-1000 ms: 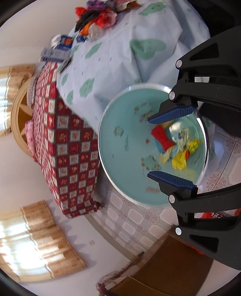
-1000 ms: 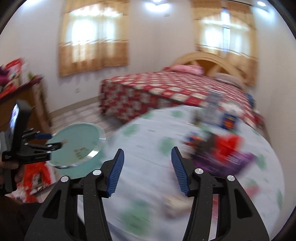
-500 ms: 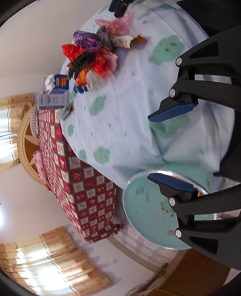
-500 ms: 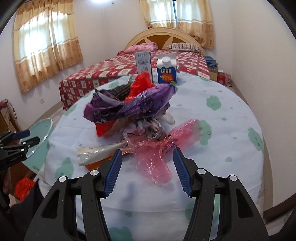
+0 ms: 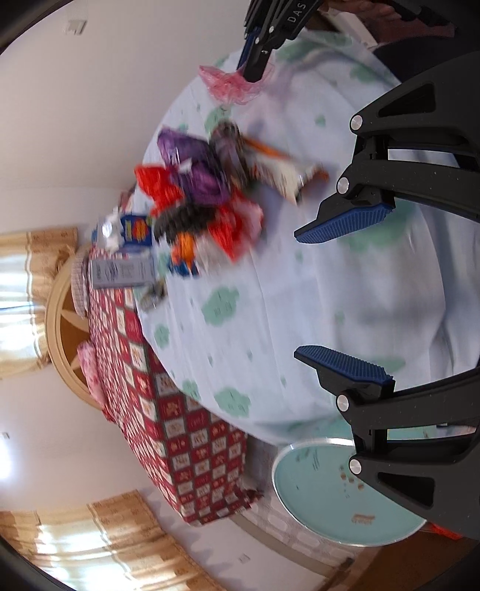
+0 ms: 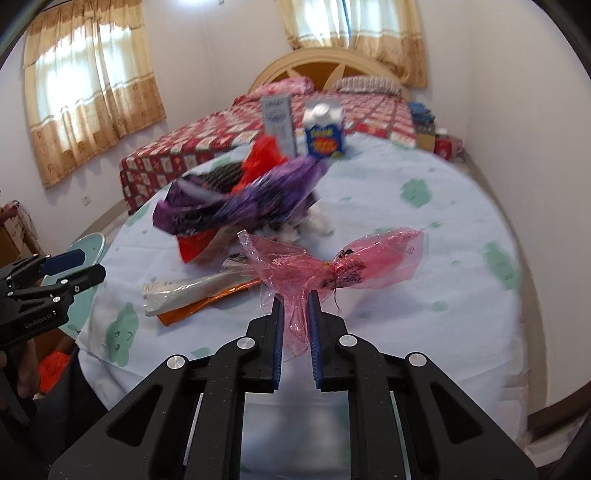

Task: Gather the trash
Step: 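Grasp the white-orange wrapper with the left tool while the right tool grasps the pink cellophane bag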

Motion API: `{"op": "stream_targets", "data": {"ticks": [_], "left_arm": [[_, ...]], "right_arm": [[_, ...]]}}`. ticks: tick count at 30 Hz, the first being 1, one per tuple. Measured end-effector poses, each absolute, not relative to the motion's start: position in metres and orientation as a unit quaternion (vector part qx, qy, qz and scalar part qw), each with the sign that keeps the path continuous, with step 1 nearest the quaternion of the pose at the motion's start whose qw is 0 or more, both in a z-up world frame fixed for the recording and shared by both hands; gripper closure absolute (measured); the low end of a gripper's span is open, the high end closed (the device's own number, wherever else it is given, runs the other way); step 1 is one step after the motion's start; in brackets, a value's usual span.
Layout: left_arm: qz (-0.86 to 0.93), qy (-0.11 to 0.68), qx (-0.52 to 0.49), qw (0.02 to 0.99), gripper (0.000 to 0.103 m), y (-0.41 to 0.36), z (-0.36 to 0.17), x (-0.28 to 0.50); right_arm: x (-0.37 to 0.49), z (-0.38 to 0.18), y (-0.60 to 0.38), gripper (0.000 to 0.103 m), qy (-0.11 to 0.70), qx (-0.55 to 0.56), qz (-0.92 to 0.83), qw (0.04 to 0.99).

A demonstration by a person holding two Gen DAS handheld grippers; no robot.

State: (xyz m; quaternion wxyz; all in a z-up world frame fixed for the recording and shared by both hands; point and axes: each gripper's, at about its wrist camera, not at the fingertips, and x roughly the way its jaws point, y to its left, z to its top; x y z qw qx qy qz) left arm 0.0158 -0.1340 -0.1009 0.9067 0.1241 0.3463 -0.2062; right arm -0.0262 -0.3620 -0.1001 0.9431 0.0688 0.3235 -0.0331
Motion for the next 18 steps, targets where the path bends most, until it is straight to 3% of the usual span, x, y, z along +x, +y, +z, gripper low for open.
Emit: {"op": "stream_targets", "data": {"ticks": [14, 15, 16, 18], "left_arm": [[-0.263, 0.361, 0.168, 0.879, 0.046, -0.213, -0.123, 0.004], [-0.266, 0.365, 0.170, 0.876, 0.053, -0.217, -0.126, 0.005], [-0.268, 0.368, 0.175, 0.873, 0.067, -0.220, -0.128, 0.005], [-0.274, 0.371, 0.181, 0.868, 0.070, -0.225, -0.131, 0.005]], "right_arm": [[-0.072, -0.123, -0.416, 0.090, 0.313, 0.093, -0.089, 0.941], [-0.073, -0.123, -0.417, 0.090, 0.313, 0.095, -0.089, 0.941], [-0.074, -0.124, -0.418, 0.090, 0.311, 0.098, -0.089, 0.941], [-0.076, -0.125, -0.418, 0.090, 0.309, 0.100, -0.089, 0.941]]}}
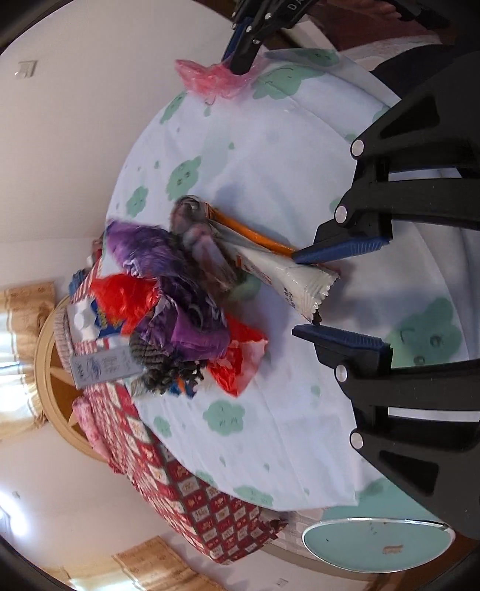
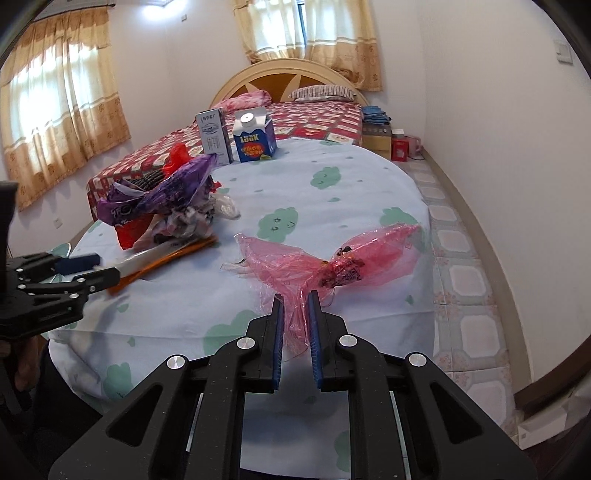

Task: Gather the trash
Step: 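Grasp the white-orange wrapper with the left tool while the right tool grasps the pink cellophane bag, then carry the white-orange wrapper and pink cellophane bag over the blue bin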

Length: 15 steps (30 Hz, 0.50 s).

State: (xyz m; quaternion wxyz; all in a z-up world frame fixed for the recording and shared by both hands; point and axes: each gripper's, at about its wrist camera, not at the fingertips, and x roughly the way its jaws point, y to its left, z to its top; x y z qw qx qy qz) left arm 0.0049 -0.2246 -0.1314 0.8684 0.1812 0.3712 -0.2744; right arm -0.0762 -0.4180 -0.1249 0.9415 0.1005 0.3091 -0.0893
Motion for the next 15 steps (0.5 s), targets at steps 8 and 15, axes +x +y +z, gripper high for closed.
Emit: {"op": "stream_targets", "data": {"ticks": [8, 15], "left_arm": [[-0.301, 0.351, 0.180, 0.868, 0.081, -0.217, -0.109, -0.010], [-0.295, 0.330, 0.162, 0.882, 0.088, -0.195, -0.082, -0.011]], "right_arm": [[-0.077, -0.119, -0.414, 0.090, 0.300, 0.097, -0.089, 0.945], [-0.076, -0.108, -0.407, 0.090, 0.289, 0.086, -0.084, 0.950]]}}
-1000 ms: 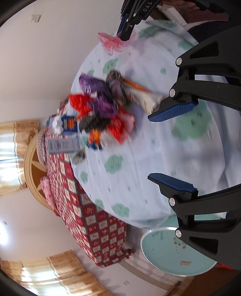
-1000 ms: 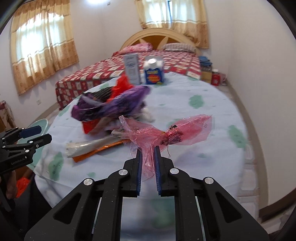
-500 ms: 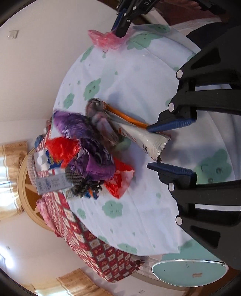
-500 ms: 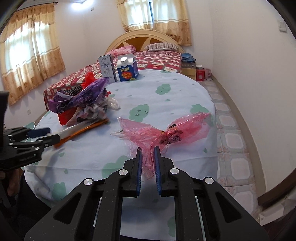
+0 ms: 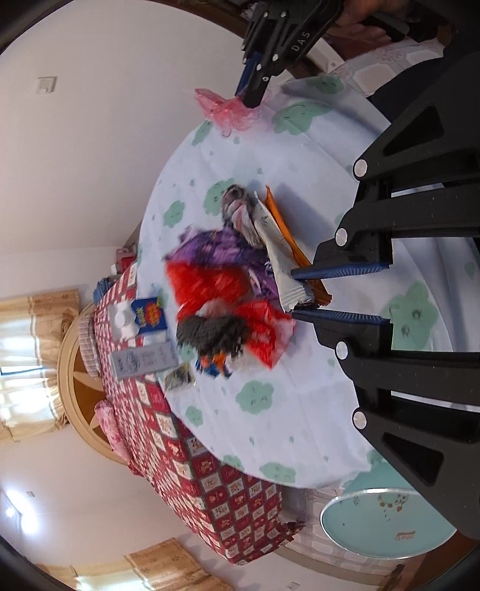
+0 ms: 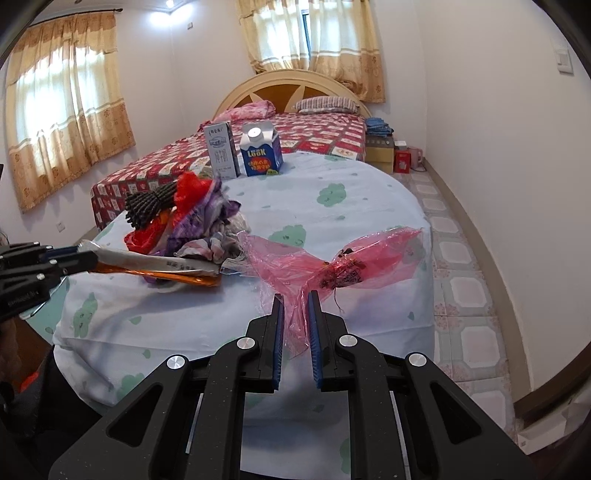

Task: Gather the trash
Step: 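Carry the white-orange wrapper and pink cellophane bag over the blue bin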

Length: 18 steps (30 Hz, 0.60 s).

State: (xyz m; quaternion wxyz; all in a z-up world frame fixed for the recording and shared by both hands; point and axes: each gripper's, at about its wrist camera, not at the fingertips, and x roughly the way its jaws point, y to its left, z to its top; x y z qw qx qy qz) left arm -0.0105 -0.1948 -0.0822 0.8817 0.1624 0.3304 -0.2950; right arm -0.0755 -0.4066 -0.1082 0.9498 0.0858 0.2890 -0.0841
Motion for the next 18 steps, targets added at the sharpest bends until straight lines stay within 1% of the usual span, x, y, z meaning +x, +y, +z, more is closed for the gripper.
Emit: {"op": "stream_targets", "data": {"ticks": [9, 18], "left_arm": [[-0.260, 0.299, 0.131, 0.909, 0.090, -0.143, -0.048, -0.005], [-0.195, 0.288, 0.116, 0.930, 0.090, -0.087, -0.038, 0.013]], "right_arm": [[-0.065, -0.093, -0.385, 0.090, 0.274, 0.067, -0.061, 0.957], [-0.043, -0.068, -0.345, 0.090, 0.252, 0.037, -0.014, 0.967]]}}
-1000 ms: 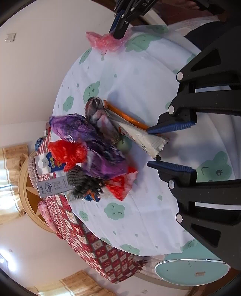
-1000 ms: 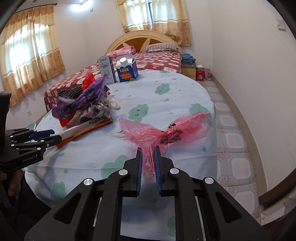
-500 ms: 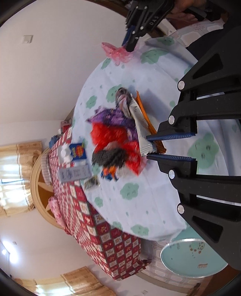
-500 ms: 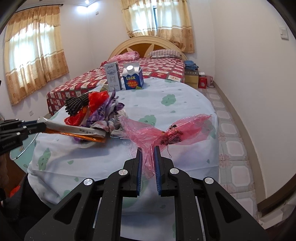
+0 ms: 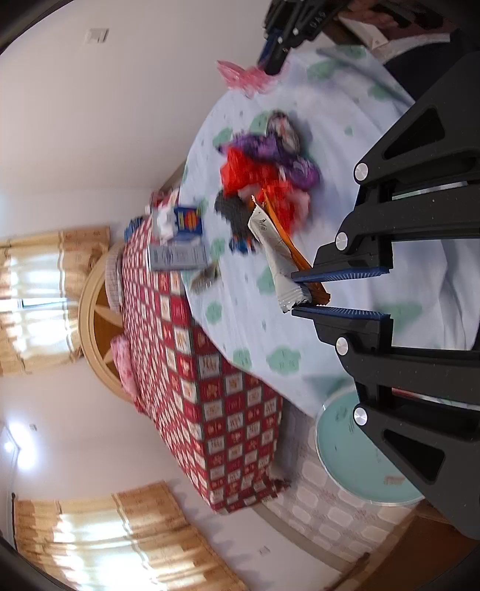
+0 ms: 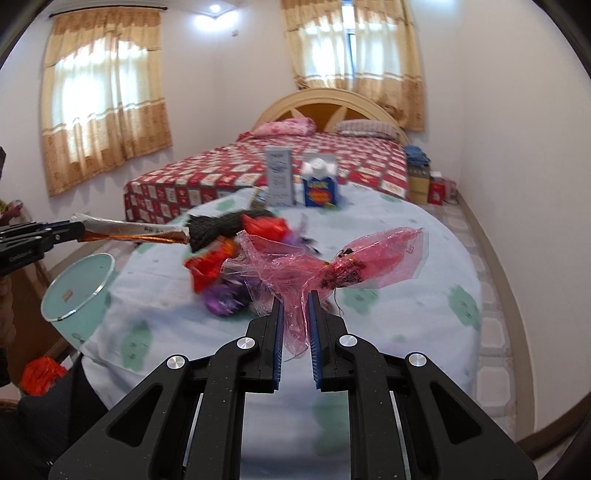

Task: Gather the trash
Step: 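Carry the white-orange wrapper and pink cellophane bag over the blue bin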

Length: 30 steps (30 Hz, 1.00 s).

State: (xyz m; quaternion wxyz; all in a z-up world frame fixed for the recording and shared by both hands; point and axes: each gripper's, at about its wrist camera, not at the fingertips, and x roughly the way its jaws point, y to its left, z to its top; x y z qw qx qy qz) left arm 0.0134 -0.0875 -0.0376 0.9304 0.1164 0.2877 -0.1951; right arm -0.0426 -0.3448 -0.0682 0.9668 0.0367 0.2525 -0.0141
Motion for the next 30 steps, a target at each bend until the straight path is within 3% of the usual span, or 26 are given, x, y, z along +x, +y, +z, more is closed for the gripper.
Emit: {"op": "stream_targets", "data": {"ticks": [30], "left_arm": [[-0.048, 0.301, 0.069, 0.950, 0.090, 0.056, -0.050, 0.042]], "right_arm": [[0.060, -0.046, -0.184, 0.090, 0.255, -0.055, 0.143, 0.955]]}}
